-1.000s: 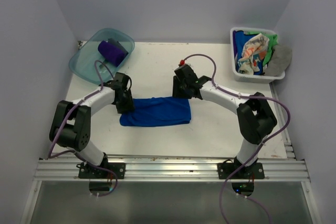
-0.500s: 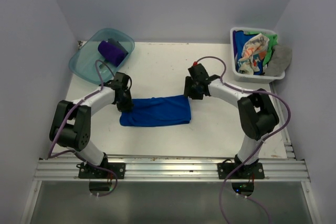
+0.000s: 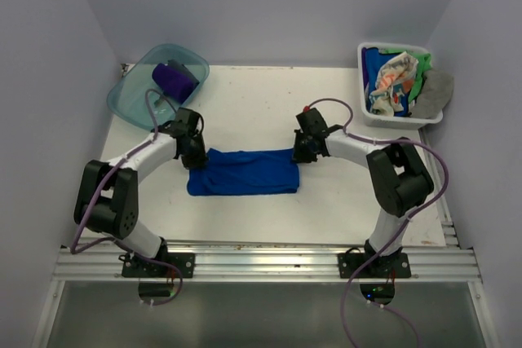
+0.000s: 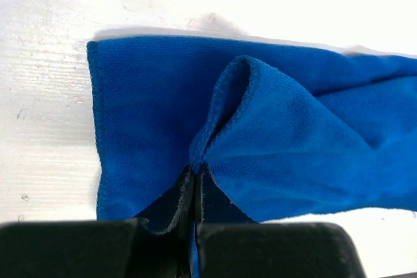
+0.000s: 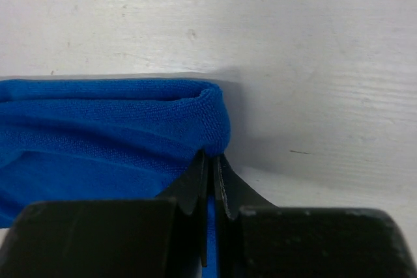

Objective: Roll the towels
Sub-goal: Fold the towel

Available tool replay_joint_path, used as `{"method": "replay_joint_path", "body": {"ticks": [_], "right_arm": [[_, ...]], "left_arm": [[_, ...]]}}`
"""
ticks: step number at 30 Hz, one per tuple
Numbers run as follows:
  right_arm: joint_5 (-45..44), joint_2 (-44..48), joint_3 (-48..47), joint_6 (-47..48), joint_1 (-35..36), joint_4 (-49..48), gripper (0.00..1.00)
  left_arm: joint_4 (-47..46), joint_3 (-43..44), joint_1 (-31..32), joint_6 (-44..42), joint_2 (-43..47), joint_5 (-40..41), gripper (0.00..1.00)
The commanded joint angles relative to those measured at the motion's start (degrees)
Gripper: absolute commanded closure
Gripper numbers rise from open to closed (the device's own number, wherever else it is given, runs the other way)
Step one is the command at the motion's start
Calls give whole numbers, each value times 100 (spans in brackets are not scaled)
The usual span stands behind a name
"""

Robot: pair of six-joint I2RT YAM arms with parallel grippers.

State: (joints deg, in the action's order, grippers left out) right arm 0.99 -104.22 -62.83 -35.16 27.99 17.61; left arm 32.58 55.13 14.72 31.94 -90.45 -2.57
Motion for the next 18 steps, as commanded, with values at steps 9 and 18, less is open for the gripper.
{"method": "replay_joint_path", "body": {"ticks": [9, 18], "right_arm": [[-258, 658, 113, 149, -180, 323, 100], [-135, 359, -28, 281, -188, 419, 51]], "left_arm": [[197, 112, 13, -13, 758, -60, 100], [-313, -363, -224, 66, 336, 378, 100]]}}
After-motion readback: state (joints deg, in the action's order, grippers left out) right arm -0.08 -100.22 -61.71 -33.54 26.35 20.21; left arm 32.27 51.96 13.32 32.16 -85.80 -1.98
